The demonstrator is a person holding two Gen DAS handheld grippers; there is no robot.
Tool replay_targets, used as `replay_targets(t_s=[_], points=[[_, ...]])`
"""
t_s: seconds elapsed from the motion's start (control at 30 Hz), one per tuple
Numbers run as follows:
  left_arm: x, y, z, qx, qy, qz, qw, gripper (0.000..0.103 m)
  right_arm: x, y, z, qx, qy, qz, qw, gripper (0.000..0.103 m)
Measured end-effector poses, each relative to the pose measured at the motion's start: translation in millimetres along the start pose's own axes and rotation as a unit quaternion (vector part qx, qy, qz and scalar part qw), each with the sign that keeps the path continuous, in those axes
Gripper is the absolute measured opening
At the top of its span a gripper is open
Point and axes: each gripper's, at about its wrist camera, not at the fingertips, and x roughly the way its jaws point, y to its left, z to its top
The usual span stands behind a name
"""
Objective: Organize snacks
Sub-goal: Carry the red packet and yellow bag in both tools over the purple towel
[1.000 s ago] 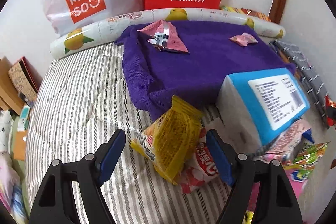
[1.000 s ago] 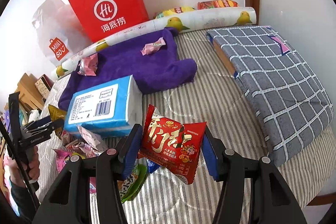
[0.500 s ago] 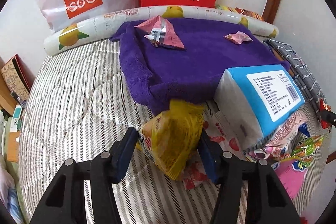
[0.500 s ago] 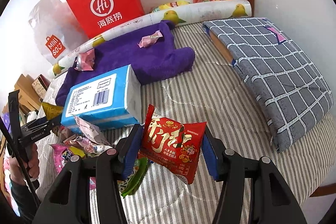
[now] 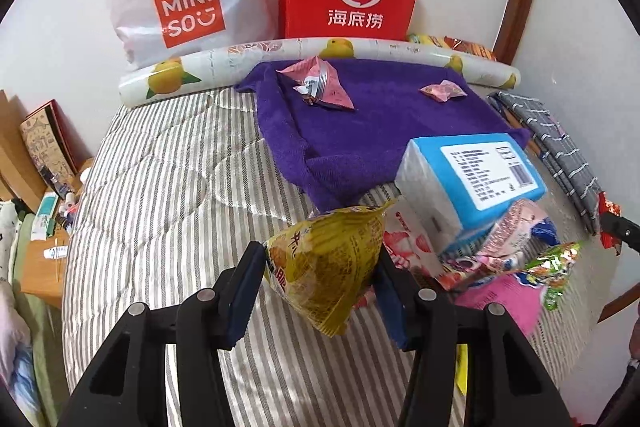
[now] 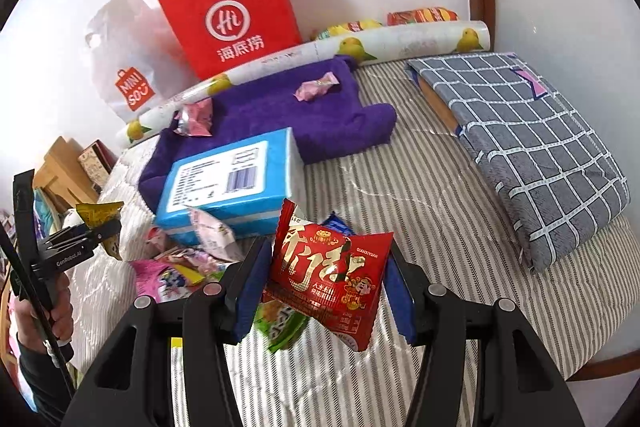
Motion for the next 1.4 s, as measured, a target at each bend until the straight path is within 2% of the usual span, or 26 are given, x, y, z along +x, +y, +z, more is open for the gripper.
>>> replay_targets(t_s=[0.47, 0.73, 1.03, 1.4], points=[[-52.1, -41.5, -11.9, 0.006, -0.008, -0.048, 0.9988, 0.051, -31.4, 21.3, -18.3, -0.028, -0.003, 0.024, 0.999, 0.055], [-75.0, -72.2, -1.8, 0.021, -0.02, -0.074, 0.9968, 0.051, -43.7, 34.7, -12.9, -0.04, -0.005, 0.041, 0.998, 0.055], [-83.0, -87.5, 25.6, 0.026, -0.03, -0.099, 0.9943, 0.051, -46.0, 46.9, 8.4, -0.054, -0.015, 0.054, 0.997, 0.055], [-65.2, -89.5, 55.3, 0.01, -0.024, -0.114, 0.9932, 0.051, -30.6, 52.3, 39.4, -0.061, -0.016, 0.063, 0.996, 0.055]])
